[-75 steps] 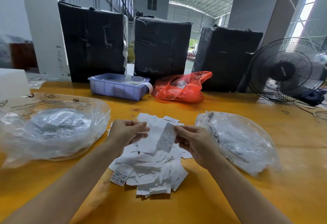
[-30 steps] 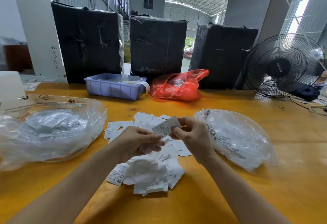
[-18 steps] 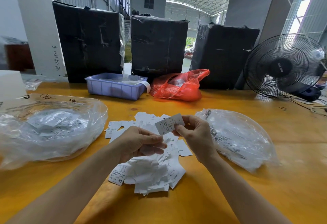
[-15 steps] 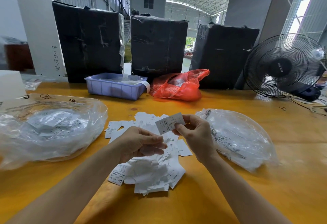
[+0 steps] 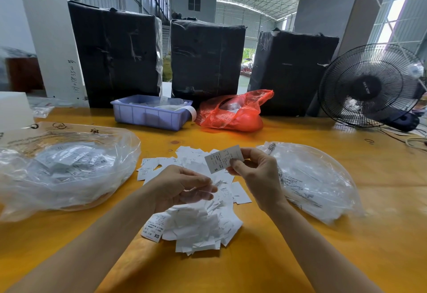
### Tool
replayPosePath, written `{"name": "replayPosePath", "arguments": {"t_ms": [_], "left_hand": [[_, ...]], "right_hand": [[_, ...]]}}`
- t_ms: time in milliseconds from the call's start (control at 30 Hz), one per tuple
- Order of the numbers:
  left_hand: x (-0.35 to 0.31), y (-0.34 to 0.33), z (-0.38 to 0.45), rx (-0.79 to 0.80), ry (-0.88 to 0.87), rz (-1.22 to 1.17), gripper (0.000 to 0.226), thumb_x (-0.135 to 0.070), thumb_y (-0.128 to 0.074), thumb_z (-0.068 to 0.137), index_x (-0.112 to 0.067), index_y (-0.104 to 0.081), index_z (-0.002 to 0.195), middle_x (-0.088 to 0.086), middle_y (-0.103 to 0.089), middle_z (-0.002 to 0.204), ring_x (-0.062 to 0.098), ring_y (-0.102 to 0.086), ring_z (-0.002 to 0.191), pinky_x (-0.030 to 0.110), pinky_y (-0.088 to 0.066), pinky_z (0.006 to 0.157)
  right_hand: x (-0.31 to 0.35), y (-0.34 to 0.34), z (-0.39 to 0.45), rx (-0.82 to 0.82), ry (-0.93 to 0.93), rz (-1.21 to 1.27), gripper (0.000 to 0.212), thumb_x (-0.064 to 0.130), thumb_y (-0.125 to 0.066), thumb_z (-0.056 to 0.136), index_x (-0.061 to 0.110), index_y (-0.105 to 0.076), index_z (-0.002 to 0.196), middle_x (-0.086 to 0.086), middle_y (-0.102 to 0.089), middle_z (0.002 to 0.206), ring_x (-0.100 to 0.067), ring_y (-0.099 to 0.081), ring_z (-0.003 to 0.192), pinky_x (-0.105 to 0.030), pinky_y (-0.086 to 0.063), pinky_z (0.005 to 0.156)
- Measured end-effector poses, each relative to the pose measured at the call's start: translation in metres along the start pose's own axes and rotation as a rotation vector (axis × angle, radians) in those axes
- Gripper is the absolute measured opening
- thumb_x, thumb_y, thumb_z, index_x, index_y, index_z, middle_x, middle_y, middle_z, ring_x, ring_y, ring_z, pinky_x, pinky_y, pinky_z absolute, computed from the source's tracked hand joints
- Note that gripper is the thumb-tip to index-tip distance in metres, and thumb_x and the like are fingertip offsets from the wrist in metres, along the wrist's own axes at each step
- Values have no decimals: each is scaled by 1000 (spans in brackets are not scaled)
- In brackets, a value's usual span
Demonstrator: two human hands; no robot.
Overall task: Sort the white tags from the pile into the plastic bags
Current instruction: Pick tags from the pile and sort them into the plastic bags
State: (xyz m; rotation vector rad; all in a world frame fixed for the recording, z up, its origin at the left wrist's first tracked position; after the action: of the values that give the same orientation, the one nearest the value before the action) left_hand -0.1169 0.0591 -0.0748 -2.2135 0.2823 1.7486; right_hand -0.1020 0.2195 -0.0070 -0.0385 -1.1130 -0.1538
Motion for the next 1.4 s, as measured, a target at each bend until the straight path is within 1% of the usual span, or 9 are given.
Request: {"name": "replayPosePath", "arguments": {"t_ms": [200, 400, 667, 967, 1033, 1167, 1233, 1300, 1400], "left_hand": [[0, 0, 0, 1, -4, -4, 32, -10, -72, 64, 7, -70, 91, 24, -71, 93, 29, -72, 76, 25, -57, 62], [1, 0, 1, 17, -4, 17, 31, -10, -73, 65, 7, -70, 91, 24, -71, 93, 31, -71, 79, 27, -58, 65], [3, -3, 3, 42, -9, 38, 10, -4, -71, 72, 1, -76, 77, 22, -72, 91, 30, -72, 79, 23, -57, 58], [2, -4, 2, 47, -1, 10, 23, -11, -75, 61, 2, -76, 80, 23, -72, 93, 32, -72, 82, 25, -59, 62], [1, -4, 1, 43, -4, 6, 32, -12, -75, 61, 5, -72, 89, 22, -72, 93, 31, -72, 81, 26, -58, 65], [-2, -3, 0, 24, -19, -31, 37, -14, -74, 65, 5, -68, 96, 22, -72, 92, 27, -72, 74, 25, -57, 64], [-3, -2, -1, -1, -34, -13, 35, -16, -74, 66, 4, -69, 95, 21, -72, 91, 25, -72, 72, 23, -56, 62], [-4, -1, -1, -18, -49, 11, 31, -17, -74, 66, 2, -71, 91, 21, -72, 91, 25, -72, 72, 22, -55, 61], [-4, -4, -3, -27, -63, 38, 12, -17, -75, 64, -6, -76, 69, 20, -73, 87, 23, -72, 69, 19, -53, 55]], "right_hand": [[0, -3, 0, 11, 33, -68, 21, -4, -63, 85, 17, -65, 88, -4, -70, 84, -11, -70, 71, -21, -57, 65], [1, -2, 0, 3, 47, -68, 22, -3, -63, 85, 19, -65, 88, -3, -70, 84, -11, -70, 72, -20, -56, 64], [3, -6, -2, 21, 69, -72, 24, -3, -62, 85, 21, -65, 87, 0, -70, 82, -11, -70, 72, -20, -57, 64], [4, -7, -2, 29, 95, -118, 22, -1, -63, 85, 21, -65, 87, 3, -70, 82, -9, -70, 72, -19, -56, 64], [5, -9, -3, 50, 103, -131, 25, -2, -63, 84, 22, -65, 86, 5, -69, 81, -6, -69, 72, -17, -55, 62], [5, -17, -5, 127, 85, -165, 33, -6, -62, 82, 26, -64, 81, 5, -68, 80, -15, -68, 77, -25, -58, 67], [2, -20, -6, 155, 47, -126, 33, -7, -61, 82, 25, -65, 80, 2, -68, 78, -14, -65, 75, -28, -56, 68], [-4, -25, -7, 203, -26, -26, 21, -4, -65, 83, 17, -67, 83, -5, -69, 79, -14, -64, 73, -26, -54, 66], [-13, -36, -11, 305, -123, 33, 6, 2, -68, 82, 4, -69, 88, -15, -69, 82, -20, -64, 71, -26, -51, 64]]}}
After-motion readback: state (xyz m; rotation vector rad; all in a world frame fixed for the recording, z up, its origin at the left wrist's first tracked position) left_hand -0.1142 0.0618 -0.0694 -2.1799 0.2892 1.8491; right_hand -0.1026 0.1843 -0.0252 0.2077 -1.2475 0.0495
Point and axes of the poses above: each hand's wrist, its own z-axis towards the middle knuckle, its own y-axis out of the back of the hand, x = y × z, the point moved 10 cm from there along z, towards the middle knuckle
